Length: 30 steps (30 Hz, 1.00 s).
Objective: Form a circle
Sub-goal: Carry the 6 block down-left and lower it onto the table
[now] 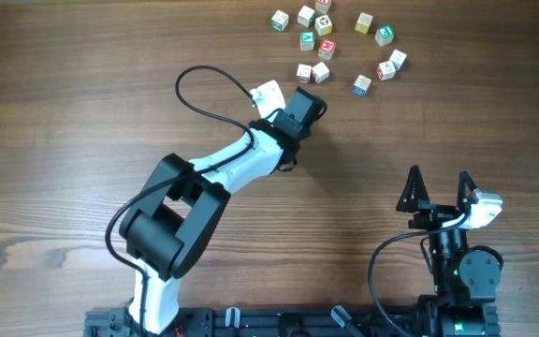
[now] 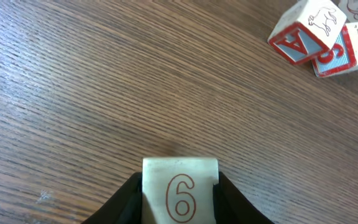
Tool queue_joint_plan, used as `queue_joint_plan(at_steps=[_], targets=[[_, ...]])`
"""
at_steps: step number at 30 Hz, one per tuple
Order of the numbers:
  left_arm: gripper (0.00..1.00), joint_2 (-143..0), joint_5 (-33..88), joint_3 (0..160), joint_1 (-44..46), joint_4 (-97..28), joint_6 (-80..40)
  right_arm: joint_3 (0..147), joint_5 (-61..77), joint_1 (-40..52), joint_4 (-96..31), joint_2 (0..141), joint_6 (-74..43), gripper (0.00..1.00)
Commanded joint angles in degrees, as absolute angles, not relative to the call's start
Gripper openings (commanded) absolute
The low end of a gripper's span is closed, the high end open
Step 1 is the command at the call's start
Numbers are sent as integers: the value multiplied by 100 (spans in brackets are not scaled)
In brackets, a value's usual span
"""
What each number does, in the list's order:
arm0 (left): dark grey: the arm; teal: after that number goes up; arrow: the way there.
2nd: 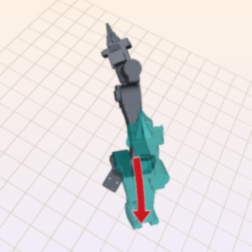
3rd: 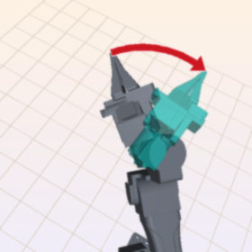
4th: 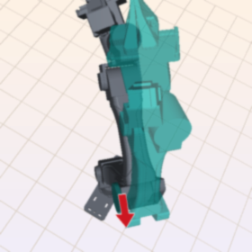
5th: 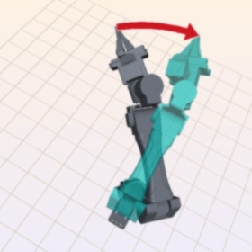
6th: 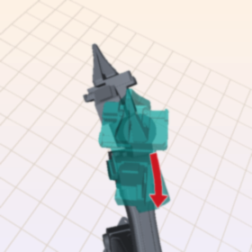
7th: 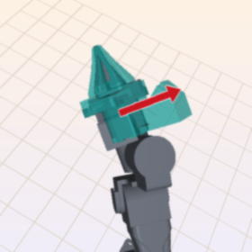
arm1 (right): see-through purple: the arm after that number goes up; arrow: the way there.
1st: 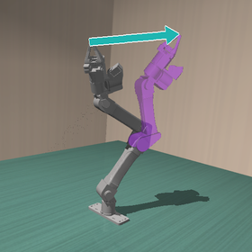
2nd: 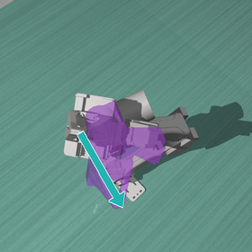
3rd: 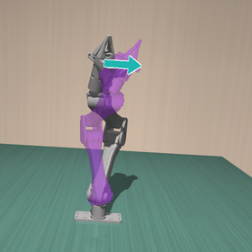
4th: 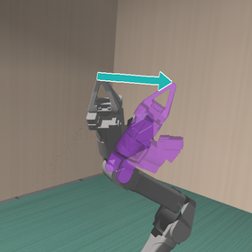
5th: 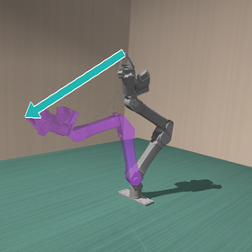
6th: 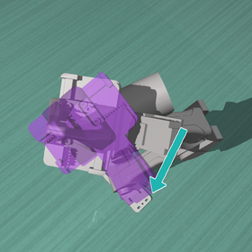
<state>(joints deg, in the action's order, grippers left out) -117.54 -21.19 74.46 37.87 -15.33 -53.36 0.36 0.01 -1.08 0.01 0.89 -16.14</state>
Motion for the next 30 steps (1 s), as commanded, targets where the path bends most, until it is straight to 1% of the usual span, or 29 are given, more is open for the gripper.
queue_joint_plan(at_steps=[1, 5, 15, 30], targets=[[36, -11799, -2329, 7387, 3780, -1518, -5452, 32, 95, -115, 27, 54, -1518, 100], [36, -11799, -2327, 7387, 3782, -1514, -5452, 32, 95, -115, 27, 54, -1518, 100], [41, -11799, -2327, 7387, 3780, -1428, -5452, 32, 97, -115, 27, 54, -1518, 100], [42, -11799, -2327, 7387, 3780, -1428, -5452, 32, 97, -115, 27, 54, -1518, 100]])
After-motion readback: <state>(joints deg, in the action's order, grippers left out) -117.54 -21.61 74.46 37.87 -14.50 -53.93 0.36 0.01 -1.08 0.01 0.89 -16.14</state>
